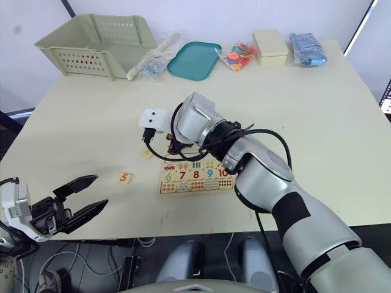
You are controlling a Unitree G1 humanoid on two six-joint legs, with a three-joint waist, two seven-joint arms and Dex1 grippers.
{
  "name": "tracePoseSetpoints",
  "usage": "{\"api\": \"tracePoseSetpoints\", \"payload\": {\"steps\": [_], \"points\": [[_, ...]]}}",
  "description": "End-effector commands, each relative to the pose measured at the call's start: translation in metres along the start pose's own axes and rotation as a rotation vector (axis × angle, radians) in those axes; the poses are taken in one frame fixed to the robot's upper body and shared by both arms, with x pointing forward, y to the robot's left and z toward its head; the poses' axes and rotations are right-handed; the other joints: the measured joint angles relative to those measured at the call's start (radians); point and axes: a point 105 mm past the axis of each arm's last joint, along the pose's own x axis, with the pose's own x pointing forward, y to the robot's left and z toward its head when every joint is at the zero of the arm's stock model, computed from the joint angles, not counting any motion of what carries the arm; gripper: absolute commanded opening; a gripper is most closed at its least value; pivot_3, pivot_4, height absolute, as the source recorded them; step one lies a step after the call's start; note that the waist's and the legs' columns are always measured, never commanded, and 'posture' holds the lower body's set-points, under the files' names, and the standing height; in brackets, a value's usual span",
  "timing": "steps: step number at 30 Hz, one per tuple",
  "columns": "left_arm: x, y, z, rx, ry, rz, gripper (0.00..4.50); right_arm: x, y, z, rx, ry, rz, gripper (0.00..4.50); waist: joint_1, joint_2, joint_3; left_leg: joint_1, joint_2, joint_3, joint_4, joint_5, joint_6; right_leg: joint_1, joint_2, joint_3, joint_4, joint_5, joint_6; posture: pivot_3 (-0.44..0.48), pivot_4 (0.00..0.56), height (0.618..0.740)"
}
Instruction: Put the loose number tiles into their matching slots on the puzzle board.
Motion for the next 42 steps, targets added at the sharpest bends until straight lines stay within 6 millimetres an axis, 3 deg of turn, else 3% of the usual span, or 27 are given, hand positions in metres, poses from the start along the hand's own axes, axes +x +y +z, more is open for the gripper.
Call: {"api": "tracePoseSetpoints", "payload": {"steps": [1,42], "points": [[-0.002,0.002,0.002,0.016,-0.003,0.012,4.50,-0.006,0.001,0.013,-0.027,-0.031,0.002,0.89,0.000,0.000,0.000,0.000,0.000,0.000,0.000,0.000,0.000,0.000,0.000,0.000,0.000,0.000,0.000,0.000,0.150,0.740],[0.005,-0.001,0.008,0.011,-0.012,0.039,4.50,0.014,0.010,-0.001,0.019,0.006,0.037,0.89,-0.002,0.000,0.000,0.000,0.000,-0.001,-0.001,0.000,-0.001,0.000,-0.001,0.000,0.000,0.000,0.000,0.000,0.150,0.740]]}}
